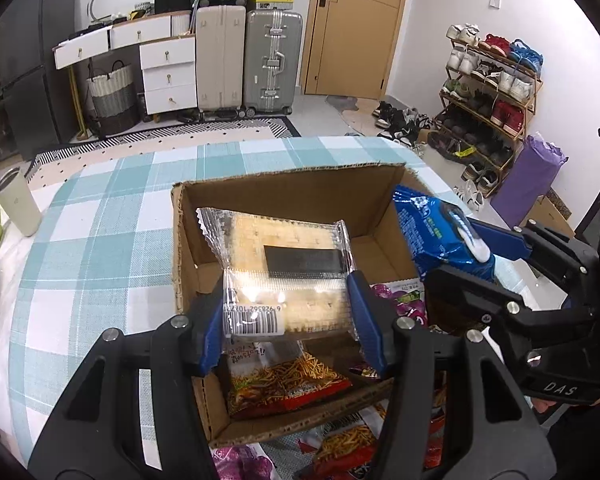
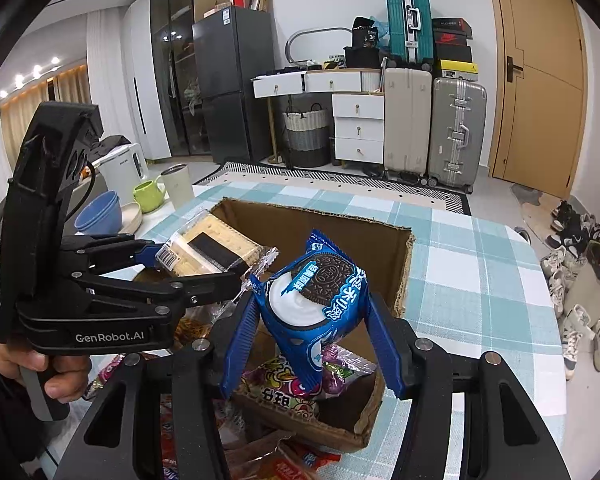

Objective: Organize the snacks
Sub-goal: 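Carry both packs over the box and release them inside, then withdraw both tools from the box toward the remaining snacks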

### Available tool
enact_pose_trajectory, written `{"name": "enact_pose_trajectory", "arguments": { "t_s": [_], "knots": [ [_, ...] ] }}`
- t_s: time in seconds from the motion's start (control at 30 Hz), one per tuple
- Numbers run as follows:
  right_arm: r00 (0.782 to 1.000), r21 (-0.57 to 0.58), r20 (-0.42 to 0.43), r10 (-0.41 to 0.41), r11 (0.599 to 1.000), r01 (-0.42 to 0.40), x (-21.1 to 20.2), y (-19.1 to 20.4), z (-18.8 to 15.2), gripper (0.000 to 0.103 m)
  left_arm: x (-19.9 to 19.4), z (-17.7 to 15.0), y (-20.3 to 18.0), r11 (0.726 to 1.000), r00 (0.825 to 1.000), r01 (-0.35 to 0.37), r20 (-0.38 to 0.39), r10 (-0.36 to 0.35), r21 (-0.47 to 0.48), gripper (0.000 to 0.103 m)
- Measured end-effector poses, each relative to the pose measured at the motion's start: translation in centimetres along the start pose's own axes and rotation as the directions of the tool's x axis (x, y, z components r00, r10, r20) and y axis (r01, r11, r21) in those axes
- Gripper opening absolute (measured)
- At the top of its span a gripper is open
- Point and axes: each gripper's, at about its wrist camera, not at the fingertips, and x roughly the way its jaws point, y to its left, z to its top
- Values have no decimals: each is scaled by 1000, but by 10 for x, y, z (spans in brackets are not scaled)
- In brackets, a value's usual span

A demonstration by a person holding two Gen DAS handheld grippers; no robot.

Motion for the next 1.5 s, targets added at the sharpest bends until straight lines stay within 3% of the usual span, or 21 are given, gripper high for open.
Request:
{"name": "enact_pose_trajectory", "arguments": {
  "t_s": [0.3,0.37,0.43,0.57,0.63,0.7,0.87,0.93,0.97,1.23,1.5],
  "knots": [
    [1000,0,12,-4,1000,4,12,-7,0,57,18,7,0,999,1000,-25,5,24,21,53],
    [1000,3,19,4,1000,-4,11,-8,0,66,21,8,1,999,999,-36,3,36,19,53],
    [999,5,43,1,1000,-1,5,-7,0,83,22,8,2,999,999,-32,-2,32,12,53],
    [996,37,82,-23,999,20,-15,-10,-1,95,16,5,3,1000,1000,-15,-13,15,-12,55],
    [996,63,87,-36,998,31,-28,-15,-4,102,8,3,5,1000,1000,-19,-6,18,-21,64],
    [996,85,84,-40,996,33,-37,-19,-6,102,-2,1,6,1000,1000,-4,3,4,-29,80],
    [996,136,82,-38,990,27,-66,-25,-22,102,-34,-9,9,998,1000,5,27,-3,-66,87],
    [996,136,76,-37,990,26,-76,-23,-31,102,-48,-17,9,998,999,6,35,-4,-66,92],
    [997,132,73,-38,991,29,-81,-20,-35,102,-54,-21,9,998,999,3,41,0,-65,102],
    [998,123,33,-52,991,48,-98,-13,-73,102,-96,-65,10,998,998,-23,49,26,-64,102],
    [997,144,-31,-66,987,69,-88,-15,-97,102,-111,-106,28,994,998,-61,24,64,-95,102]
  ]
}}
